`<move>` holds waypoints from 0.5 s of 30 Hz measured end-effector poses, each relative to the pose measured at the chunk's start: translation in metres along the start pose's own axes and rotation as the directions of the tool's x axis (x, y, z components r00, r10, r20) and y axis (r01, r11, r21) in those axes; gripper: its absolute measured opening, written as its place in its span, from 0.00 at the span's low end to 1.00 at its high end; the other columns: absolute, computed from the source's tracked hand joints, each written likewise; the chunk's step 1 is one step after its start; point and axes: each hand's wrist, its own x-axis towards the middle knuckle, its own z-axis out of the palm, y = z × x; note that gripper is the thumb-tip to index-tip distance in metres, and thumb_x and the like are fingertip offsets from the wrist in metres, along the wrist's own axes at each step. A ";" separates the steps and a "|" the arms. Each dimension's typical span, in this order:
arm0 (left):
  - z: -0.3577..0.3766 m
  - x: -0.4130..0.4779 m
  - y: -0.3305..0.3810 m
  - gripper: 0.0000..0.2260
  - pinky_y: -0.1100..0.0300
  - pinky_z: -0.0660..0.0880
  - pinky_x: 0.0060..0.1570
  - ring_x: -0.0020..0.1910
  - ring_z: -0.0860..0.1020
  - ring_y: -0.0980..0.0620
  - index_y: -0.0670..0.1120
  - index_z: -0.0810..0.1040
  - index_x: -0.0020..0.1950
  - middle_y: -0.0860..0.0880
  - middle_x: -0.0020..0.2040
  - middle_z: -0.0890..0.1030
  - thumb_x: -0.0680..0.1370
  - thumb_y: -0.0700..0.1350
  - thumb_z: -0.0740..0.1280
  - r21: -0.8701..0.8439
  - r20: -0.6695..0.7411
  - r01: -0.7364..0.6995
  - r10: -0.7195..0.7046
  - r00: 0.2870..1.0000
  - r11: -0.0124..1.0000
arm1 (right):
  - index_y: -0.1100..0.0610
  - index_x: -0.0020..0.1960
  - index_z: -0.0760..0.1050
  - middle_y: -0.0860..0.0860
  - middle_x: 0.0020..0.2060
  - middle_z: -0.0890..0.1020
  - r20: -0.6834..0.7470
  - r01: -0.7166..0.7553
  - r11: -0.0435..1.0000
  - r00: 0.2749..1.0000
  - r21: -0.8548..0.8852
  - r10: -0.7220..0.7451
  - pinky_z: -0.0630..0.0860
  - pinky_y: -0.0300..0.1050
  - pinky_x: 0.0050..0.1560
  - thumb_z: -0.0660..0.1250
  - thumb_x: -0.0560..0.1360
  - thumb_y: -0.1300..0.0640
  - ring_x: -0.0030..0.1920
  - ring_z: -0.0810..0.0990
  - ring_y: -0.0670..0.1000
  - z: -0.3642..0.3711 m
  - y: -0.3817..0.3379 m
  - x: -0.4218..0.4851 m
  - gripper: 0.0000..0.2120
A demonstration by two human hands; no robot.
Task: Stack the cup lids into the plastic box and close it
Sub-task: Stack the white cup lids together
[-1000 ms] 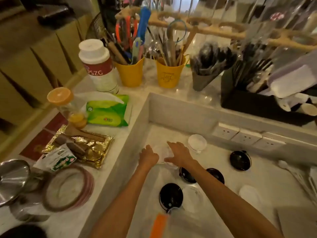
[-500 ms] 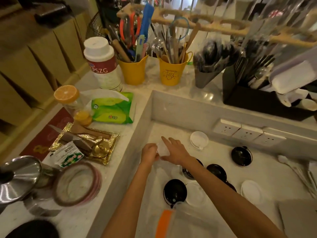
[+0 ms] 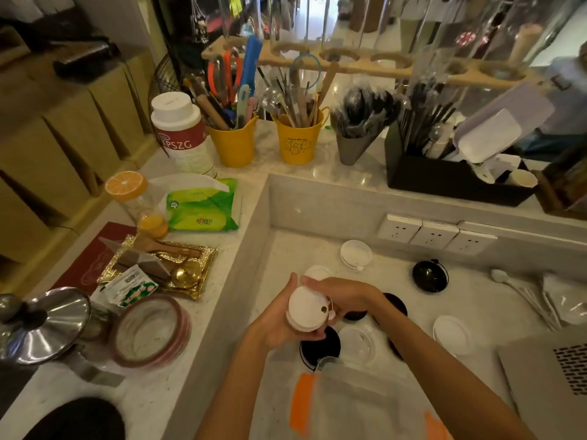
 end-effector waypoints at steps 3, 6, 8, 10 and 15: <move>-0.003 -0.001 -0.004 0.34 0.39 0.76 0.59 0.63 0.77 0.33 0.45 0.74 0.72 0.34 0.70 0.74 0.76 0.68 0.64 -0.066 0.066 0.009 -0.004 0.998 0.998 | 0.52 0.48 0.77 0.54 0.46 0.85 -0.216 -0.007 0.950 0.974 -0.312 -0.064 0.80 0.44 0.37 0.56 0.57 0.16 0.38 0.85 0.52 0.007 -0.011 0.006 0.42; -0.011 -0.001 -0.001 0.31 0.42 0.77 0.56 0.66 0.74 0.31 0.41 0.70 0.74 0.32 0.71 0.72 0.75 0.55 0.70 -0.221 0.072 -0.050 0.067 0.995 0.974 | 0.54 0.50 0.76 0.55 0.47 0.84 -0.307 0.023 0.940 0.942 -0.341 -0.135 0.79 0.44 0.33 0.53 0.61 0.18 0.34 0.83 0.52 0.005 -0.013 0.018 0.43; -0.019 -0.003 0.001 0.31 0.42 0.78 0.53 0.64 0.75 0.30 0.42 0.71 0.72 0.33 0.68 0.76 0.71 0.48 0.73 -0.365 0.050 -0.101 0.127 0.991 0.925 | 0.54 0.54 0.75 0.52 0.50 0.83 -0.396 0.038 0.962 0.906 -0.271 -0.148 0.80 0.47 0.42 0.52 0.69 0.23 0.39 0.85 0.52 -0.001 -0.012 0.026 0.36; -0.029 -0.003 0.001 0.29 0.39 0.75 0.56 0.66 0.72 0.29 0.46 0.74 0.69 0.34 0.68 0.74 0.68 0.45 0.71 -0.455 0.028 -0.160 0.194 0.981 0.876 | 0.54 0.61 0.74 0.54 0.59 0.80 -0.524 -0.024 0.919 0.827 -0.393 -0.202 0.76 0.52 0.55 0.57 0.77 0.34 0.54 0.81 0.55 -0.013 -0.007 0.036 0.26; -0.054 0.008 -0.007 0.26 0.26 0.61 0.67 0.71 0.67 0.29 0.46 0.74 0.68 0.35 0.71 0.72 0.70 0.43 0.59 -0.527 -0.074 -0.263 0.265 0.961 0.808 | 0.50 0.79 0.51 0.57 0.77 0.59 -0.512 -0.285 0.737 0.854 -0.612 -0.095 0.63 0.60 0.71 0.67 0.74 0.40 0.75 0.59 0.62 -0.022 0.017 0.062 0.41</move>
